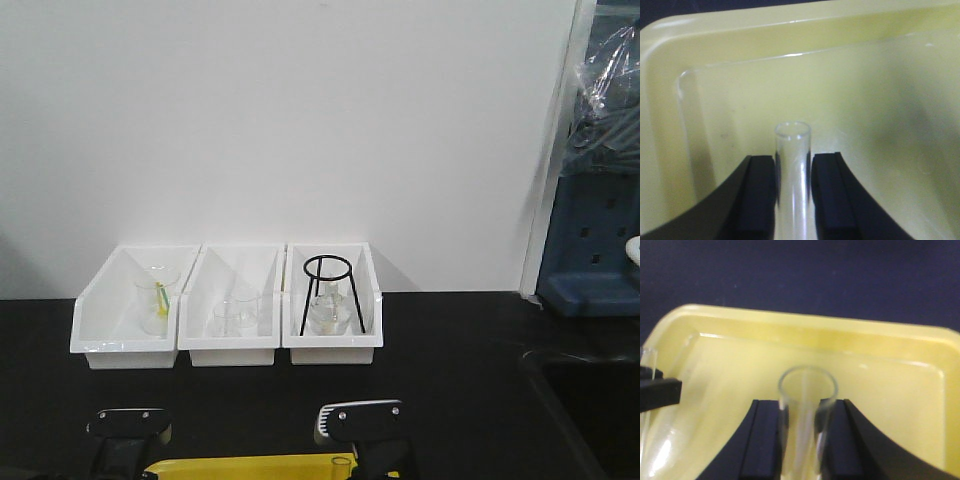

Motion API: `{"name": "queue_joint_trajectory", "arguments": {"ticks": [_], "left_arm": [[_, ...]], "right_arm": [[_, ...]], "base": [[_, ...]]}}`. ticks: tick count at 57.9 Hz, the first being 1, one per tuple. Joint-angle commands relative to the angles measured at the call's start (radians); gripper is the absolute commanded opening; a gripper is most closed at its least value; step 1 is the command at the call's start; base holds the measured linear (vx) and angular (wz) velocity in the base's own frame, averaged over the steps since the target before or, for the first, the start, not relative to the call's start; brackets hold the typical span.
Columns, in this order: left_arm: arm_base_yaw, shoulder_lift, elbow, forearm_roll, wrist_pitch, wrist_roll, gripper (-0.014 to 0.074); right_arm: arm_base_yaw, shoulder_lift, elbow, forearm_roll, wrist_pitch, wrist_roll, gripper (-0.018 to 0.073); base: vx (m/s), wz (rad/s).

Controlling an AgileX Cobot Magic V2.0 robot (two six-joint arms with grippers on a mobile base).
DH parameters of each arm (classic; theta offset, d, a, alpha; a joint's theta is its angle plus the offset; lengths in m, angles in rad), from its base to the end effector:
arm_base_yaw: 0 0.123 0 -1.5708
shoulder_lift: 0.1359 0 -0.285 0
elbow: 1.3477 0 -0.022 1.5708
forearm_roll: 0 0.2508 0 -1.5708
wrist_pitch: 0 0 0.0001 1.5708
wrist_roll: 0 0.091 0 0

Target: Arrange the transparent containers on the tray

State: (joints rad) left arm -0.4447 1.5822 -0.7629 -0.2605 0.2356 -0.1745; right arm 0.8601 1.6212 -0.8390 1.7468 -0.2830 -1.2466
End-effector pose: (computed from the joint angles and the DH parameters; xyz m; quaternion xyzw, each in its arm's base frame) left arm 0.2640 -0.1319 0.1792 0.0169 0.9532 -0.1530 0.2602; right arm 0.2301 0.2292 0.2000 -0.1044 0.9030 0.1522 0.3881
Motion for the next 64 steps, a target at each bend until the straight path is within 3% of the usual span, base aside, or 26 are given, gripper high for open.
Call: {"name": "queue_joint_trajectory", "arguments": {"ticks": [1,48,64], "left_arm": [[-0.006,-0.033,-0.03,-0.011,-0.061,-0.009,0.037],[-0.006,-0.033,-0.03,-0.011,-0.073,-0.009,0.0377],[-0.006,-0.033,-0.03,-0.011,-0.074,-0.009,0.0377]], "right_arm": [[-0.003,0.002,-0.029,0.024,0.013,-0.009,0.0201],[-0.003,0.228,-0.029,-0.003,-0.026,-0.008,0.0225],[-0.003,0.229,-0.053,-0.001,-0.072,-0.008,0.0433]], "base": [[0.0,0.0],[0.0,0.0],[0.0,0.0]]}}
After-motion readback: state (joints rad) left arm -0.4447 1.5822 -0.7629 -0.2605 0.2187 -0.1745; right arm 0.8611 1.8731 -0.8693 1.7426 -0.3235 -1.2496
